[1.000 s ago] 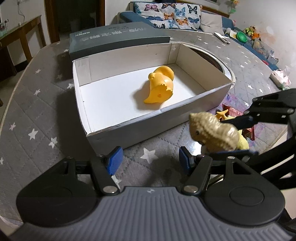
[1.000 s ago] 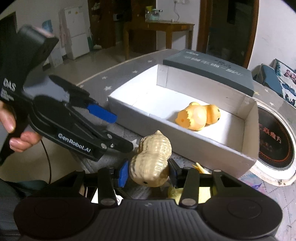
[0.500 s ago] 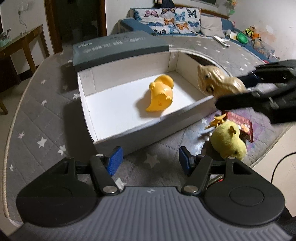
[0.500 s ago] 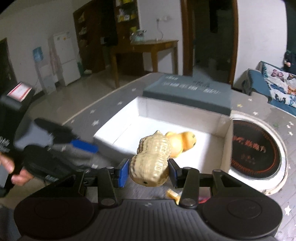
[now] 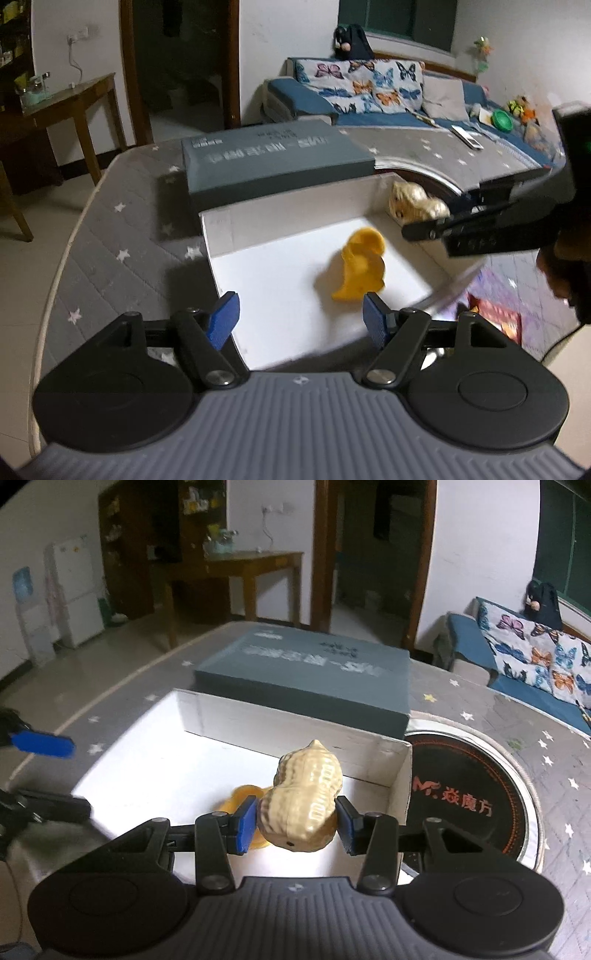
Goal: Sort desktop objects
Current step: 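Lift the peanut toy with the right gripper and carry it into the box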
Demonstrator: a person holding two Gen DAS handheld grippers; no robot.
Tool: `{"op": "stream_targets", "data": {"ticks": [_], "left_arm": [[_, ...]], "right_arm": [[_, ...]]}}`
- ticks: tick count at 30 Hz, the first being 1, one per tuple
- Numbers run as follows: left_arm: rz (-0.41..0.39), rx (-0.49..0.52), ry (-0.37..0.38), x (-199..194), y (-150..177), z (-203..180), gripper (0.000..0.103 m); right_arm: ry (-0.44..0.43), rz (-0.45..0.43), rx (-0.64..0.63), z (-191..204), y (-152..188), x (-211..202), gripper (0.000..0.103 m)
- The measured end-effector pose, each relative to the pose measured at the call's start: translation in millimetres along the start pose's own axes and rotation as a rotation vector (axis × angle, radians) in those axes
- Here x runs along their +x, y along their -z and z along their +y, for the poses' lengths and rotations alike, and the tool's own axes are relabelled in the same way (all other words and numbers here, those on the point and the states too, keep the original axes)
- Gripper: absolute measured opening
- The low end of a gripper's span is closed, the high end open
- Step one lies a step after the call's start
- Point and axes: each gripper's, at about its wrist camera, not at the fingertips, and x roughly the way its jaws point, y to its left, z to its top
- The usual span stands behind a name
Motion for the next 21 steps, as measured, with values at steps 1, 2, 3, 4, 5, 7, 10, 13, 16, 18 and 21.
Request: {"op": "stream_targets", "data": {"ticks": [1, 2, 3, 4, 5, 7, 10, 13, 16, 18, 21], "left_arm": [[-0.002, -0.004, -0.001, 1.7, -1.7, 1.2, 0.072], [-0.001, -0.006, 0.0, 4.2, -2.9, 2.0, 0.072], [0.001, -0.009, 0.001, 6.7, -4.1, 2.8, 0.072], [0.003, -0.01, 0.003, 7.1, -4.0, 2.3, 0.072], [0.006, -0.011, 0.006, 9.3, -4.1, 2.6, 0.072], [0.013, -0.011, 0.015, 14.4, -3.6, 2.6, 0.072], [0.025, -0.012, 0.02, 21.3, -2.4, 2.6, 0.072], [0.033, -0.016, 0.024, 25.9, -1.3, 3.5, 0.072], [0.039, -0.019, 0.026, 28.6, -0.3, 4.5, 0.072], [0.043, -0.021, 0.025, 30.2, 0.3, 5.1, 0.072], [0.049, -0.024, 0.022, 32.5, 1.0, 5.7, 0.072]], "right_arm": [[0.018, 0.009, -0.006, -0.1, 0.9, 4.1, 0.045], [0.036, 0.016, -0.016, 0.6, 1.7, 7.4, 0.045], [0.055, 0.022, -0.028, 1.4, 2.4, 10.8, 0.045], [0.071, 0.031, -0.04, 2.9, 3.6, 13.6, 0.045], [0.085, 0.04, -0.054, 4.5, 5.1, 16.3, 0.045], [0.1, 0.067, -0.075, 6.8, 7.7, 23.9, 0.045], [0.134, 0.093, -0.122, 12.9, 11.7, 33.2, 0.045], [0.152, 0.118, -0.155, 17.9, 14.3, 40.7, 0.045], [0.157, 0.143, -0.168, 20.6, 15.4, 47.4, 0.045], [0.158, 0.153, -0.166, 21.9, 16.1, 50.9, 0.045], [0.153, 0.165, -0.15, 20.3, 15.2, 54.2, 0.045]]}}
